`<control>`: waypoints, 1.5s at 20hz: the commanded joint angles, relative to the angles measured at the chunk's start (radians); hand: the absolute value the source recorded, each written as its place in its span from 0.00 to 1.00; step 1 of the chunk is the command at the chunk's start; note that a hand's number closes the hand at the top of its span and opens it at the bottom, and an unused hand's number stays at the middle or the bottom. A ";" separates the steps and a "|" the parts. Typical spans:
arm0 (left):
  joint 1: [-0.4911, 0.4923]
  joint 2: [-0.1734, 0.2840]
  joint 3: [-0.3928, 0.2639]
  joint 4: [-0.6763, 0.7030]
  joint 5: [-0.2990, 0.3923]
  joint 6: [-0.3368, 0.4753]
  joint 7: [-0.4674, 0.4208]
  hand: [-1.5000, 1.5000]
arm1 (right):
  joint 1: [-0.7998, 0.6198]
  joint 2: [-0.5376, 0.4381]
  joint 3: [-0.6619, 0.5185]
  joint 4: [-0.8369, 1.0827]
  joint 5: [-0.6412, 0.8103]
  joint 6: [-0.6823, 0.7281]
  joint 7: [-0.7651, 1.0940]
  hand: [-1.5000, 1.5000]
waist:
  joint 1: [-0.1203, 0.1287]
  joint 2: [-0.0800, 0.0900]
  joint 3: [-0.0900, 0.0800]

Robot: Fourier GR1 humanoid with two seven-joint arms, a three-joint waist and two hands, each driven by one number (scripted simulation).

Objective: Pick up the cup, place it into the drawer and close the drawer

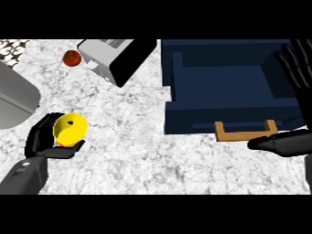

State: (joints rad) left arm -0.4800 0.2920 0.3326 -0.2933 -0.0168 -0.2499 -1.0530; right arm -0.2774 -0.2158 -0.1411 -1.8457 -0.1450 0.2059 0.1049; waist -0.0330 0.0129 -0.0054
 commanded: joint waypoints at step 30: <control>-0.548 -0.292 -0.278 -0.544 0.142 0.378 0.652 1.00 | -0.021 -0.007 -0.019 0.021 0.032 -0.027 0.018 0.00 | 0.026 -0.015 0.006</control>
State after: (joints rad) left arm -0.9232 0.0049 0.1009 -0.8053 0.1032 0.0436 -0.5386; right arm -0.2571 -0.2217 -0.1639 -1.8427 -0.1188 0.1896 0.1063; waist -0.0042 -0.0051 0.0008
